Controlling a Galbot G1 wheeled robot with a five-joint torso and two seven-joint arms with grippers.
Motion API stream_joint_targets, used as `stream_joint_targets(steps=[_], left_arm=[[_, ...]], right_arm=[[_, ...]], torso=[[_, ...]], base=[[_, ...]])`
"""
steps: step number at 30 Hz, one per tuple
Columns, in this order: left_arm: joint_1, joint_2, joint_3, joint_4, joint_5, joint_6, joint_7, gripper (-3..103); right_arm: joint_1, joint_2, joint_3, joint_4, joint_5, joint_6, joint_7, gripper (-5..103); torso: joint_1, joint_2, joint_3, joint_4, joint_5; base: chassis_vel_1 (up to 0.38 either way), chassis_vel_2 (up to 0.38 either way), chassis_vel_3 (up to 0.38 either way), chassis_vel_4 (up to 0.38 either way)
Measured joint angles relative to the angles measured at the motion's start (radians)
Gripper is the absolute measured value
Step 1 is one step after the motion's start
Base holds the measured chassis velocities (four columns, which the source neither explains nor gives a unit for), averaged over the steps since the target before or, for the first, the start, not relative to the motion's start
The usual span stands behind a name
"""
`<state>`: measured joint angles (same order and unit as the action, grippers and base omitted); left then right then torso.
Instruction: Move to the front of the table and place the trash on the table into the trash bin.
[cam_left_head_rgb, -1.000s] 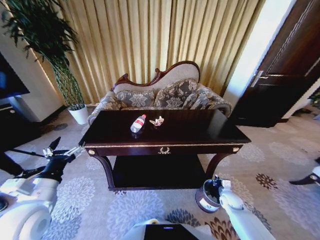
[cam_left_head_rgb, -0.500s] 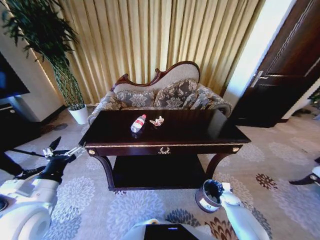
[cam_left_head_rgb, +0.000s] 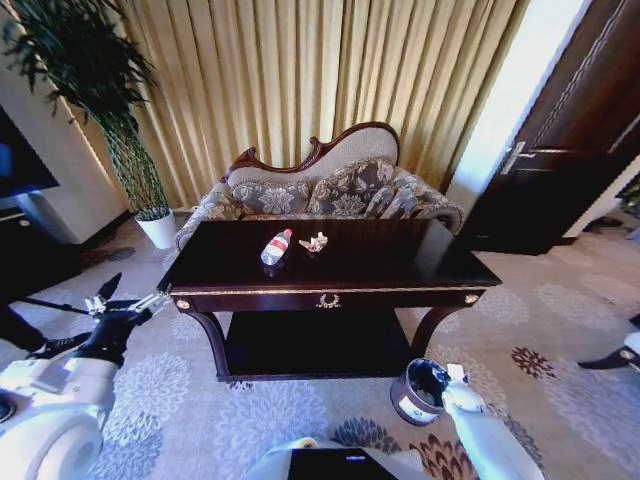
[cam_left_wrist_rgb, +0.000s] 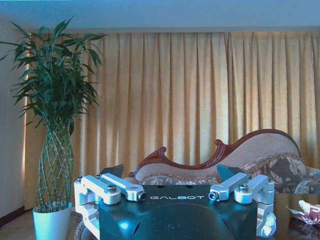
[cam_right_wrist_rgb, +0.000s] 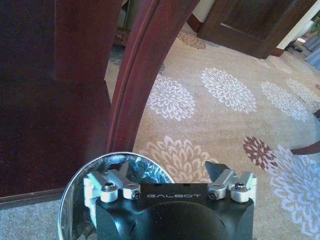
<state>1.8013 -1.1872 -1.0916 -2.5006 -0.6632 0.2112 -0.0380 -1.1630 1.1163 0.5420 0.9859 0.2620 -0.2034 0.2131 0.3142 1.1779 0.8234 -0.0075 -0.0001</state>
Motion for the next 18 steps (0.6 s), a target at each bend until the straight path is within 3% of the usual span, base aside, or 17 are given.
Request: stream_joint_targets(steps=[4,9,14,16,18], left_arm=[[0.0,-0.001,0.002,0.0,0.0,0.0,0.0,100],[0.001,0.0,0.001,0.0,0.0,0.0,0.0,100],[0.002,0.002,-0.001,0.0,-0.001,-0.004,-0.001,100],[0.002,0.006,-0.001,0.0,-0.003,-0.005,-0.002,100],[0.001,0.007,-0.001,0.0,-0.004,-0.006,-0.002,100]], right_arm=[[-0.018,0.005,0.004,0.023,0.007,-0.008,0.001,99],[-0.041,0.004,0.022,0.064,0.034,-0.016,0.002,100],[-0.118,-0.013,0.043,0.259,0.187,0.035,0.001,100],[-0.19,-0.03,0.07,0.421,0.252,0.068,-0.018,100],[-0.217,-0.035,0.084,0.483,0.266,0.089,-0.023,100]], torso=[[0.0,0.0,0.0,-0.0001,0.0003],[0.0,0.0,0.0,-0.0001,0.0003],[0.0,0.0,0.0,0.0006,0.0002],[0.0,0.0,0.0,-0.0002,0.0001],[0.0,0.0,0.0,-0.0002,-0.0003]], base=[[0.0,0.0,0.0,0.0],[0.0,0.0,0.0,0.0],[0.0,0.0,0.0,0.0],[0.0,0.0,0.0,0.0],[0.0,0.0,0.0,0.0]])
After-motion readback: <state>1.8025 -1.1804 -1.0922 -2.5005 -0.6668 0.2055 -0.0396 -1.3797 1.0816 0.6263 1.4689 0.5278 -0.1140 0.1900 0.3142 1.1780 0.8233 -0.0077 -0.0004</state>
